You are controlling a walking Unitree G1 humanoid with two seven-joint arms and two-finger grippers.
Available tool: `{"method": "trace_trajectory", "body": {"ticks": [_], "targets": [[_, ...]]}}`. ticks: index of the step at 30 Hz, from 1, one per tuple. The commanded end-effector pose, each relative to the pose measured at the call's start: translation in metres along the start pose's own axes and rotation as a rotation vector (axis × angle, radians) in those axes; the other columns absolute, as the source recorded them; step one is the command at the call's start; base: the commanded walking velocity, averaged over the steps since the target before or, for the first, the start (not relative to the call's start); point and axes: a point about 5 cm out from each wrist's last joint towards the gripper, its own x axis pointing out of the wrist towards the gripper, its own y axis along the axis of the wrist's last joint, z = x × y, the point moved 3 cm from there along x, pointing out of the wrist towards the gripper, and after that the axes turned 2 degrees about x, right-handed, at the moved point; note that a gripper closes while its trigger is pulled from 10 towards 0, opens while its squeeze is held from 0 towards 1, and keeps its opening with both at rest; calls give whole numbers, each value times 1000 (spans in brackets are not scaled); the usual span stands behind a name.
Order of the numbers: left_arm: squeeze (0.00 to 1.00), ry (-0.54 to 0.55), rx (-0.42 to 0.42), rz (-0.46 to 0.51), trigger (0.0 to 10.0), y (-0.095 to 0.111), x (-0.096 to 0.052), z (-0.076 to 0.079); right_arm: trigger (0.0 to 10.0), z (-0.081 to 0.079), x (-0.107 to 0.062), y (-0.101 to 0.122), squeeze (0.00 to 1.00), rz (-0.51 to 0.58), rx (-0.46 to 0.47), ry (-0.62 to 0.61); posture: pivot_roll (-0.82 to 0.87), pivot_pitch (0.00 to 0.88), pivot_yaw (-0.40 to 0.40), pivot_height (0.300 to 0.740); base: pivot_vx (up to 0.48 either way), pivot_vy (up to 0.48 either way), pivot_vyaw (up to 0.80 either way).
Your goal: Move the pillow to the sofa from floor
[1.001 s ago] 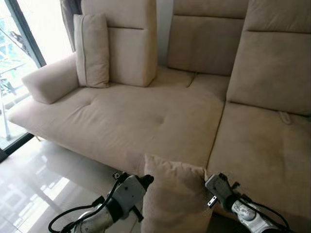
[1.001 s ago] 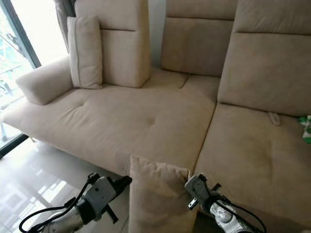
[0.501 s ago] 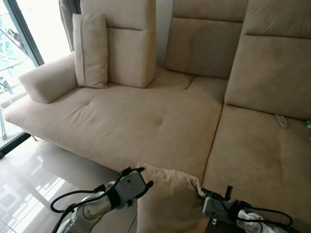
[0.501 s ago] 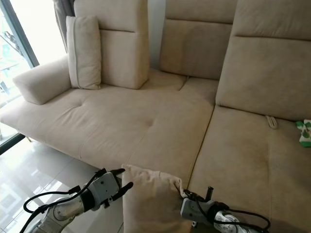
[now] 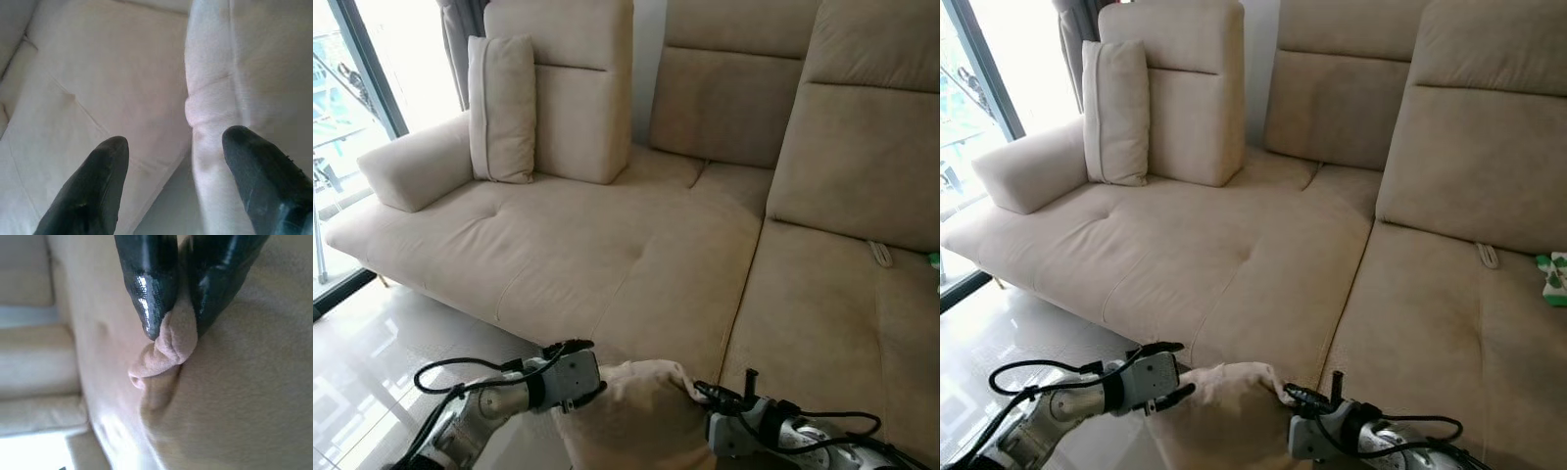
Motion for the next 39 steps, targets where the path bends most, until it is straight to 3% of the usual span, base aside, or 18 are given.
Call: {"method": "trace_trajectory", "body": {"ticks": [1, 11, 20, 23, 34, 39], "targets": [[0, -58, 38, -76, 10000, -17, -4, 8, 0, 7, 2, 7, 0, 43, -24, -28, 86, 0, 12, 573, 0, 0, 0], [0, -156, 18, -112, 10000, -28, -9, 12, 0, 12, 4, 4, 0, 16, -26, -76, 68, 0, 2, 573, 0, 0, 0], [0, -186, 13, -88, 10000, -22, -8, 1, 0, 10, 2, 1, 0, -14, -44, -72, 49, 0, 3, 573, 0, 0, 0], [0, -239, 43, -117, 10000, -29, -11, 5, 0, 10, 2, 4, 0, -7, -47, -78, 41, 0, 6, 573, 0, 0, 0], [0, -398, 2, -147, 10000, -37, -29, 6, 0, 9, -1, -2, 0, -44, -56, -86, 29, 0, 12, 573, 0, 0, 0], [0, -421, -3, -153, 10000, -40, -32, 8, 0, 6, -1, -2, 0, -46, -57, -78, 31, 0, 12, 573, 0, 0, 0]]}}
